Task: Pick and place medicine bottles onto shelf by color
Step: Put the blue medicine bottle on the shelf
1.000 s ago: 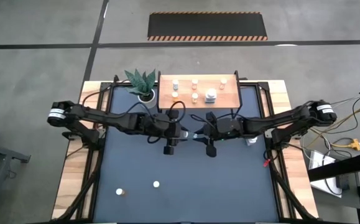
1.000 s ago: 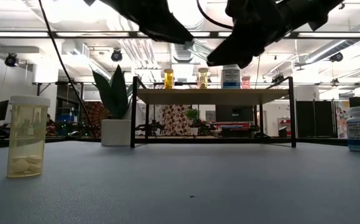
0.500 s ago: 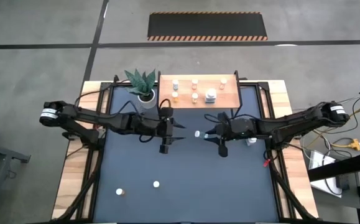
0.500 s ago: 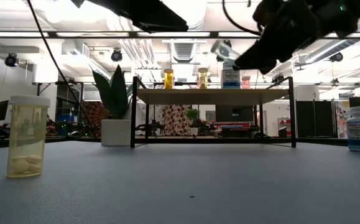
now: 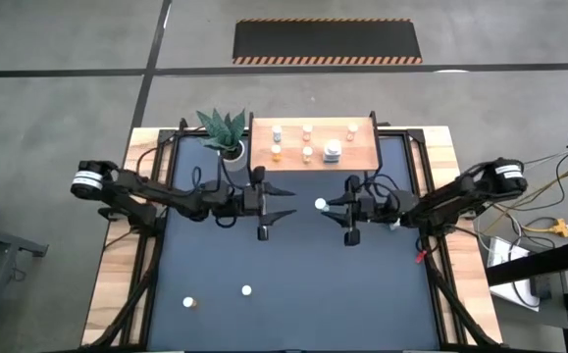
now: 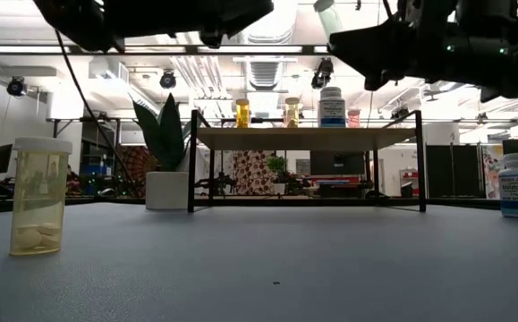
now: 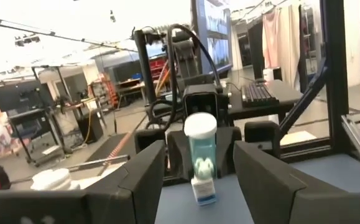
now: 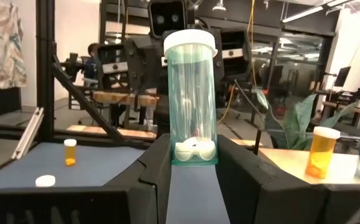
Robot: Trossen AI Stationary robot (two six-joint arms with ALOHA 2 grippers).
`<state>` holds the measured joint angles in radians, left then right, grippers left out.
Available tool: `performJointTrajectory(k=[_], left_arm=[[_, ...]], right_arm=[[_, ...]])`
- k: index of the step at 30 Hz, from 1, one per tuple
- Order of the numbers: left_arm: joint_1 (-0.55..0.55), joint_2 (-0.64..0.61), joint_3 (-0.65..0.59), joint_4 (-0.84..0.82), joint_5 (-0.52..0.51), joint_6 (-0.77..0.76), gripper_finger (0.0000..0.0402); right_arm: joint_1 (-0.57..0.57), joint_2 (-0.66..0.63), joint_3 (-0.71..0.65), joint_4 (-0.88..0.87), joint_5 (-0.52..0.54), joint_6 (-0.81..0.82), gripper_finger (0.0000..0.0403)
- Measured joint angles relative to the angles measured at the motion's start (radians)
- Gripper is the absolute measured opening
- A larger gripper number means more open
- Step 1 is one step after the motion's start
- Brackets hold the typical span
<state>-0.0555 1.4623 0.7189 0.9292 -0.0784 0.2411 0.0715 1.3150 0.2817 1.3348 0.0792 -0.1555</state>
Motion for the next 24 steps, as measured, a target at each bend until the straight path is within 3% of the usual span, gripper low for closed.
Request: performJointTrajectory(k=[14, 24], left_arm=[[0.014, 0.262, 0.132, 0.144, 0.013, -0.068, 0.0176], [0.015, 0.303, 0.147, 0.186, 0.031, -0.078, 0.0176]], right_arm=[[0.0, 0.074, 0.058, 0.007, 0.0, -0.02, 0.01], [0.0, 0.071, 0.057, 0.002, 0.001, -0.02, 0.01]])
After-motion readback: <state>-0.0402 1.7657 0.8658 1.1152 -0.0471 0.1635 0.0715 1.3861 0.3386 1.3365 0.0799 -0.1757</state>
